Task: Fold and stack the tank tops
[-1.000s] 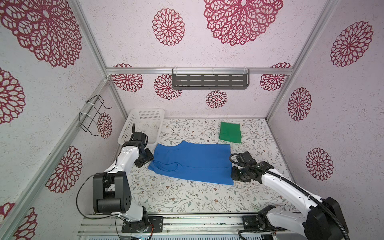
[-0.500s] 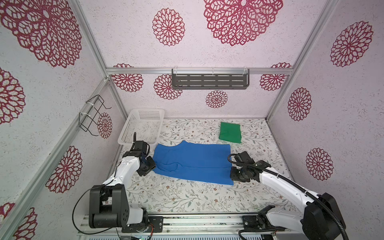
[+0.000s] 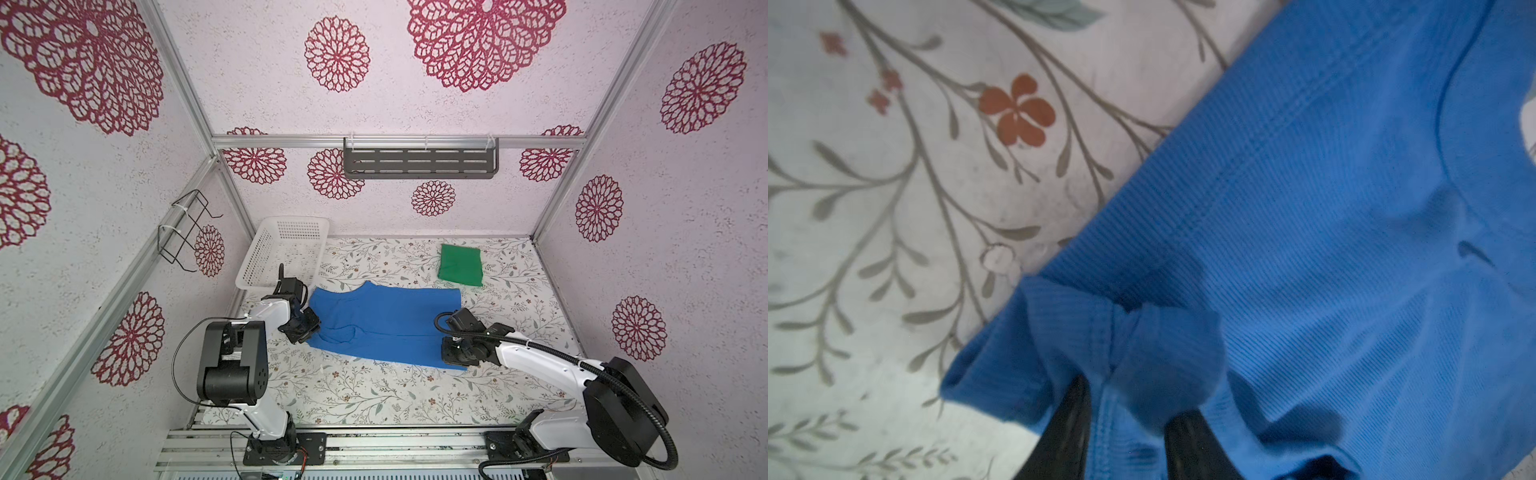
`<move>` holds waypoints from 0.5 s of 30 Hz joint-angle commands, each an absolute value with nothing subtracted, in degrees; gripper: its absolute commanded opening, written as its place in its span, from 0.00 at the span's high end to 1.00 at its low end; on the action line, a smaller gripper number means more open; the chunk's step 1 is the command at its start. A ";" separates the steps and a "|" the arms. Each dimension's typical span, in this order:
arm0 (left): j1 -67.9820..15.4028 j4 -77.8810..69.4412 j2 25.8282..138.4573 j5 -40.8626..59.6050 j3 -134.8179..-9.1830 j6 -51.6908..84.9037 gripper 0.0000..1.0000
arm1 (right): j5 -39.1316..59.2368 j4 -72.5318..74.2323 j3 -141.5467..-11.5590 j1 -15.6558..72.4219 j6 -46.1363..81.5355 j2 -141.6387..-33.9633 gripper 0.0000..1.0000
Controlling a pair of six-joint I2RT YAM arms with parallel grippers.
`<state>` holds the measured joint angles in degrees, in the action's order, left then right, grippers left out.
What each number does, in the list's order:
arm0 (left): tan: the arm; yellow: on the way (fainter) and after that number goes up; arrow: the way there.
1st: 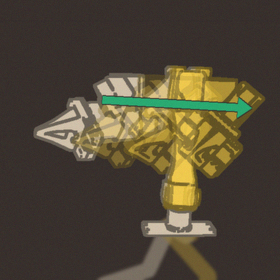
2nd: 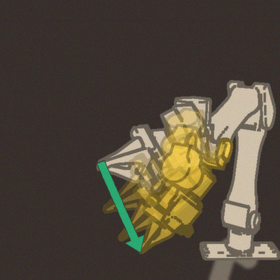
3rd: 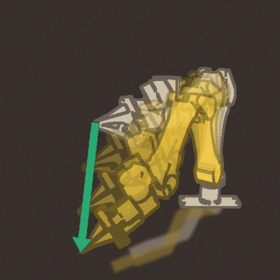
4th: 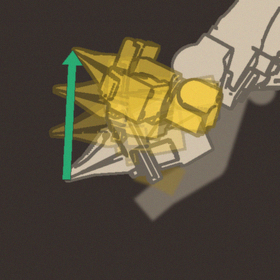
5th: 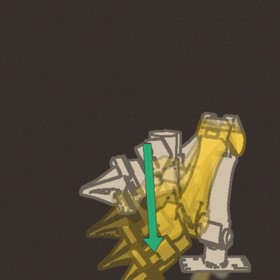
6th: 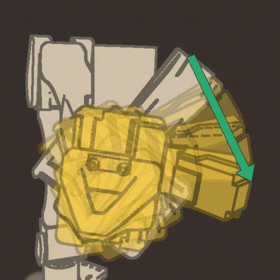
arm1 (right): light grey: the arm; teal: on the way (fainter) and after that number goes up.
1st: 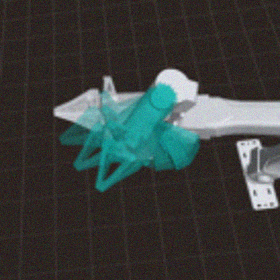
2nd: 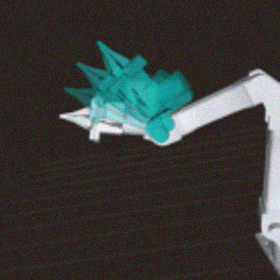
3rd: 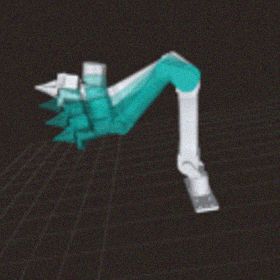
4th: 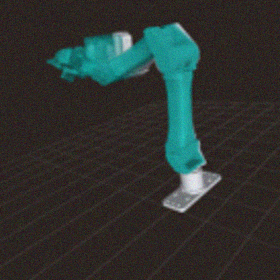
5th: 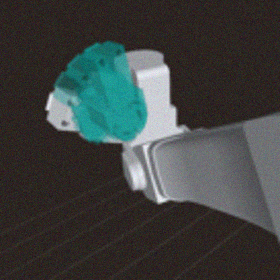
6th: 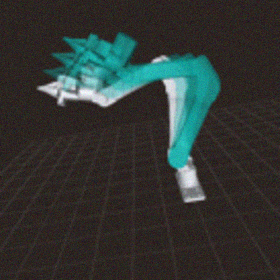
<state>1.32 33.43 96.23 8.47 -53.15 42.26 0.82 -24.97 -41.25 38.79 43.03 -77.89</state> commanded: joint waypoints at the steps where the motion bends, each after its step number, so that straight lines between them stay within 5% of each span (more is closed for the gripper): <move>1: 2.99 31.82 95.75 6.95 -50.45 42.80 0.66 | -3.09 -23.97 -38.75 38.09 46.02 -77.81 0.78; 15: 4.84 40.10 80.87 4.38 -39.08 43.60 0.64 | -1.62 -33.07 -25.57 32.10 50.05 -63.96 0.77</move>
